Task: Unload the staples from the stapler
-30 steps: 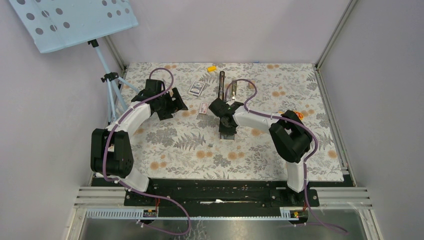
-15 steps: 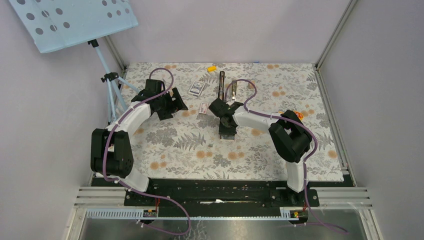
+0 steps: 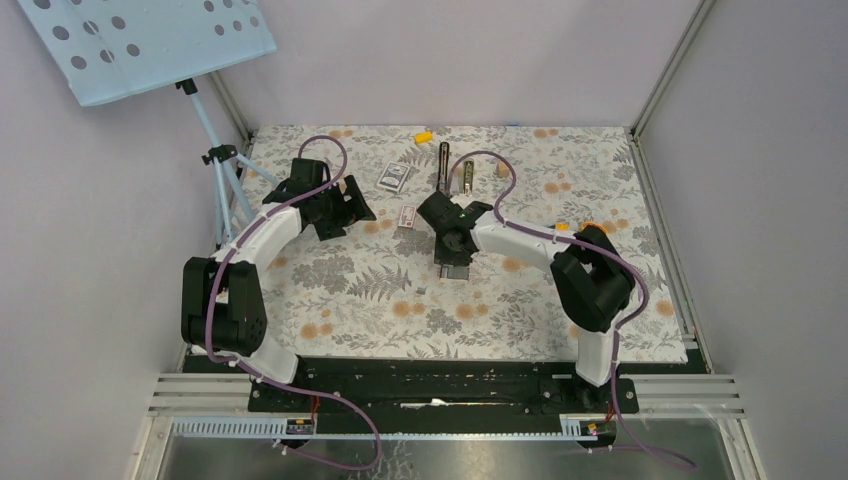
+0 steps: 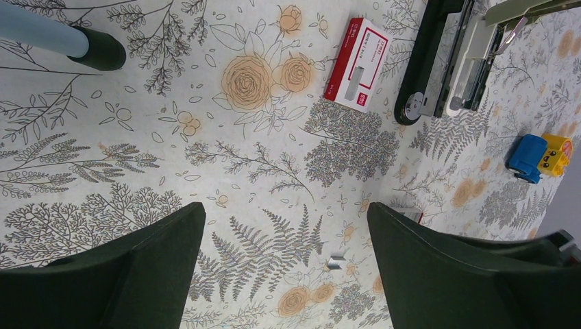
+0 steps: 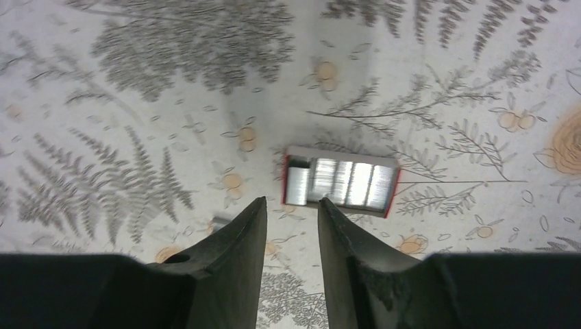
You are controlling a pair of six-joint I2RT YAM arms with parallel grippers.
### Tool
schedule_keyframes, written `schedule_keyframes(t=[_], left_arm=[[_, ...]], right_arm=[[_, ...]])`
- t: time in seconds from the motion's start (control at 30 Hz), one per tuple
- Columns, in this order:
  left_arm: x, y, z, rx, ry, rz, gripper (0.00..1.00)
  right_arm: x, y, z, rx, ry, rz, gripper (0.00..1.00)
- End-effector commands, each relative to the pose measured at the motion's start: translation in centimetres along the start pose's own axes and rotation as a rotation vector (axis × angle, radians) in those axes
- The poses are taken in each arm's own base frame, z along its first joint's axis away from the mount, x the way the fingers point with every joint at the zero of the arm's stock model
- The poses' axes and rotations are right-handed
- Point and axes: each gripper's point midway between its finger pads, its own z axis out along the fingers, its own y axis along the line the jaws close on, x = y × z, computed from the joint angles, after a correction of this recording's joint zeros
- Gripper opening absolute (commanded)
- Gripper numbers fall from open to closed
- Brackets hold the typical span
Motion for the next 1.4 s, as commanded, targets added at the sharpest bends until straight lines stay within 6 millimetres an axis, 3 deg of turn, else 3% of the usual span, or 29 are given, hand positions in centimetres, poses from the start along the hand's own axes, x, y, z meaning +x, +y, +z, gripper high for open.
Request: schedule_keyframes(t=[0.0, 0.13, 0.3, 0.43, 0.63, 0.97, 1.37], left_arm=[[-1.7, -0.9, -1.2, 0.027, -0.081, 0.014, 0.93], [-2.7, -0.4, -2.2, -0.002, -0.14, 0.012, 0.93], [-3.9, 0.6, -3.5, -0.044, -0.217, -0.004, 0.93], [-4.9, 1.9, -4.9, -0.126, -0.284, -0.009, 0.94], [-5.5, 4.5, -7.7, -0.234, -0.396, -0.049, 0.96], [-5.7, 7.6, -10.0, -0.324, -0.466, -0.122, 0.97], [-5.8, 8.5, -10.1, -0.331, -0.471, -0.146, 0.97]], right_arm=[[0.1, 4.3, -2.8, -0.174, -0.056, -0.179, 0.42], [2.2, 5.8, -2.6, -0.301, -0.007, -0.408, 0.47], [3.9, 5.9, -2.0, -0.38, 0.039, -0.655, 0.62], [4.6, 5.9, -1.4, -0.412, 0.076, -0.793, 0.66], [5.6, 6.1, -0.4, -0.46, 0.12, -0.908, 0.65], [7.1, 6.7, 0.7, -0.464, 0.16, -0.977, 0.62], [8.0, 4.8, 2.4, -0.276, 0.178, -1.097, 0.51]])
